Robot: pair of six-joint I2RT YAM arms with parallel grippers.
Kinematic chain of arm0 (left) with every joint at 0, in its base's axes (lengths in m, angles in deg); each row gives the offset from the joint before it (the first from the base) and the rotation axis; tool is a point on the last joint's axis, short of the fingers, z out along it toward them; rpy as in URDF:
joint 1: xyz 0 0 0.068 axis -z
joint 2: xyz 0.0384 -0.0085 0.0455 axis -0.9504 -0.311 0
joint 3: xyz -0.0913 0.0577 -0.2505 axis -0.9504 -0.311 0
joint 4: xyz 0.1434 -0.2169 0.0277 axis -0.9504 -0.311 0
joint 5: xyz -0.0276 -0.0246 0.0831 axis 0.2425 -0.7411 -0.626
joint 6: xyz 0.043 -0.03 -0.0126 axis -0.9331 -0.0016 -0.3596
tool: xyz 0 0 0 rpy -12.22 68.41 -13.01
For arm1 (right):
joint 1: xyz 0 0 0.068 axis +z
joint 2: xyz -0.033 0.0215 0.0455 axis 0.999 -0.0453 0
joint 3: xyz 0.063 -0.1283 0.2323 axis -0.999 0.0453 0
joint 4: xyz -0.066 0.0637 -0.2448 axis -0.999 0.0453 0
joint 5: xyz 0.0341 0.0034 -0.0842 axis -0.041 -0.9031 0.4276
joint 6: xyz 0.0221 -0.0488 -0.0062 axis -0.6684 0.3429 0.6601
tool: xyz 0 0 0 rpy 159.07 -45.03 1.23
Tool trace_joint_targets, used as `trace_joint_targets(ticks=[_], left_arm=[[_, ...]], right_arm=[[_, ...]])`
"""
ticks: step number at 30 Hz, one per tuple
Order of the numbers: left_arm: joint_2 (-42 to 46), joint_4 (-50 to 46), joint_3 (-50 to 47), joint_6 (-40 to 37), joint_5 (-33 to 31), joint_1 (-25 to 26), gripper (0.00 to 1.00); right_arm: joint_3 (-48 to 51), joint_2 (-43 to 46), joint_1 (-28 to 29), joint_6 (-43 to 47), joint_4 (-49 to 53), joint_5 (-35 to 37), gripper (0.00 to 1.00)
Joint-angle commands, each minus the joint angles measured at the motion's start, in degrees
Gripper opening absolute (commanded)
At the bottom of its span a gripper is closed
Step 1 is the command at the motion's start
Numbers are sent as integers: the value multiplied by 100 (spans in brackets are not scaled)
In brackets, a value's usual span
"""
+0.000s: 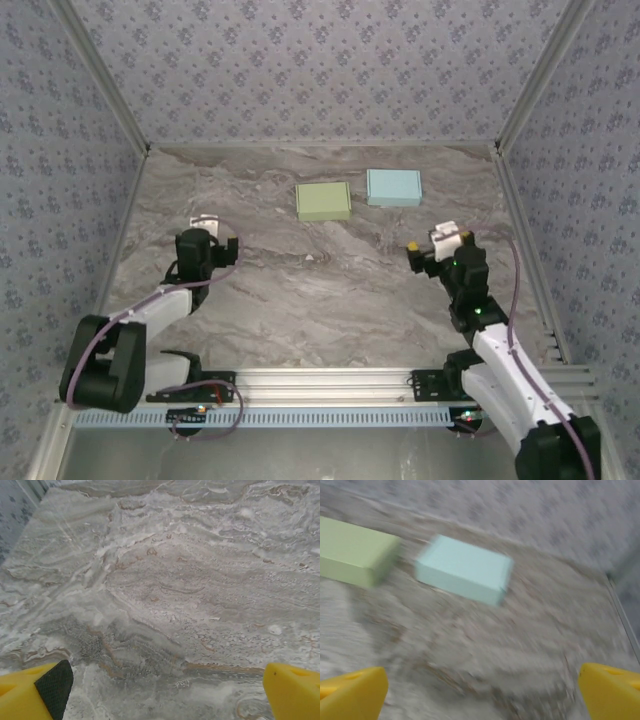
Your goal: Fold the paper box
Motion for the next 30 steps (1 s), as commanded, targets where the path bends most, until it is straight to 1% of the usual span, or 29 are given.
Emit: trace_joint_targets(ticks=[1,2,4,5,6,8,9,11,13,14,15,17,18,20,22,23,25,26,27,29,30], left_arm=[[-299,1269,-141,-216,803,-251,99],[-391,1227,-80,-290,895,-288,99],[-526,1329,-22,-430,941,-356,99],[-571,1538,-76,-529,1029,-407,99],[-708,1987,-227,-583,1230,-515,99],[-1051,2612,-374,-230,1386,-863,99],[-1212,2841,-405,-87,1619,-1044,99],[-1373,2806,-319,-123,1846,-1089,99],[-1563,2865,-246,-63,1838,-1139,99],[-1560,2737,-173,-3,1867,-1189,99],[-1560,2514,-75,-11,1866,-1203,99],[-1567,2395,-8,-3,1860,-1208,99],[-1582,2460,-25,9,1850,-1209,99],[-1583,2431,-10,-4,1850,-1204,99],[-1583,2415,-2,1,1846,-1206,99],[-1582,2411,-2,-1,1849,-1208,99],[-1582,2405,-1,-4,1845,-1203,99],[-1588,2406,2,0,1847,-1203,99],[-1584,2398,4,1,1841,-1202,99],[-1590,2402,6,1,1832,-1208,99],[-1584,2396,10,5,1812,-1200,99]], right_arm=[[599,-190,-829,-646,-1341,-374,100],[711,-390,-1092,-679,-1544,-666,100],[956,-924,-1441,-785,-2348,-915,100],[1008,-1171,-1573,-874,-2751,-1036,100],[985,-1451,-1660,-917,-3053,-1211,100],[802,-2001,-1678,-949,-3377,-1278,100],[706,-2332,-1673,-981,-3606,-1329,100],[537,-2929,-1682,-1171,-4086,-1355,100],[296,-3476,-1656,-1388,-4352,-1374,100],[128,-3726,-1585,-1302,-4251,-1356,100],[38,-3904,-1434,-1203,-4224,-1139,100],[-60,-4072,-1223,-1040,-4156,-943,100],[-71,-4198,-1163,-1031,-4253,-787,100],[-161,-4723,-1143,-1126,-4680,-532,100],[-344,-4512,-1048,-1083,-3928,-262,100],[-290,-4672,-989,-1044,-4344,-192,100],[-364,-4576,-976,-1060,-4018,-81,100],[-309,-4655,-962,-1050,-4246,-73,100],[-337,-4611,-968,-1058,-4106,-77,100],[-301,-4634,-977,-1013,-4230,-189,100],[-390,-4614,-981,-1021,-4005,-203,100]])
